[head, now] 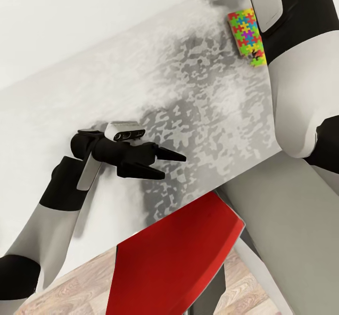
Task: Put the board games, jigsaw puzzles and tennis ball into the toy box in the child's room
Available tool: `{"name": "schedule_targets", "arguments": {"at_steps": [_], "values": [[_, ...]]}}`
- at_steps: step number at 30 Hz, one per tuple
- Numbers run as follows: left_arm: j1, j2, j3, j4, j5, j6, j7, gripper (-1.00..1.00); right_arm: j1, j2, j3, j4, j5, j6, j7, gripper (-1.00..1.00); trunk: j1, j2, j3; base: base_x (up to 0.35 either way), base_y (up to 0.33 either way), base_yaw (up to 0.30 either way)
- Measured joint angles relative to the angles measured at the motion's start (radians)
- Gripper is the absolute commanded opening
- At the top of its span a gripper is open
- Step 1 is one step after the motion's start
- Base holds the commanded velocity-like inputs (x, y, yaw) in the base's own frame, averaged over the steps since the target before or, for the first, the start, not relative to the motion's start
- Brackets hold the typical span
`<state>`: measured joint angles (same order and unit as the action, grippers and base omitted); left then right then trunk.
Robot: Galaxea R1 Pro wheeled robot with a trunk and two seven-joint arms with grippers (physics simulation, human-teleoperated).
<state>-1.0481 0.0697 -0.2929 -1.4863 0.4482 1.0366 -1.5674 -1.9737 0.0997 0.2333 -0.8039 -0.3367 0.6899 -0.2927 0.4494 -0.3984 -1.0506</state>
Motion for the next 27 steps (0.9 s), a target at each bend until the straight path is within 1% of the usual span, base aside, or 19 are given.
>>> {"name": "schedule_targets", "arguments": {"at_steps": [8,12,18,23,27], "values": [[-0.004,-0.002,-0.003,0.0,0.002,0.0,0.0,1.0,0.0,-0.001,0.0,0.0,0.001,-0.002,0.001,1.0,0.0,0.0,-0.011,0.0,0.0,0.0],[-0.017,-0.003,-0.005,0.0,0.003,0.0,0.0,1.0,0.001,-0.002,0.0,-0.003,0.0,-0.003,0.001,1.0,0.0,0.0,-0.016,0.0,0.0,0.0],[-0.083,-0.003,-0.009,0.0,0.008,0.0,0.0,1.0,0.007,-0.003,0.0,-0.005,0.0,-0.007,0.003,1.0,0.0,0.0,-0.018,0.0,0.0,0.0],[-0.121,-0.004,-0.015,0.001,0.01,0.0,0.0,1.0,0.012,-0.003,0.0,-0.006,0.0,-0.008,0.003,1.0,0.0,0.0,-0.019,0.0,0.0,0.0],[-0.174,-0.007,-0.026,0.005,0.012,0.0,0.0,1.0,0.015,-0.003,-0.001,-0.006,0.001,-0.009,0.002,1.0,0.0,0.0,-0.019,0.0,0.0,0.0]]}}
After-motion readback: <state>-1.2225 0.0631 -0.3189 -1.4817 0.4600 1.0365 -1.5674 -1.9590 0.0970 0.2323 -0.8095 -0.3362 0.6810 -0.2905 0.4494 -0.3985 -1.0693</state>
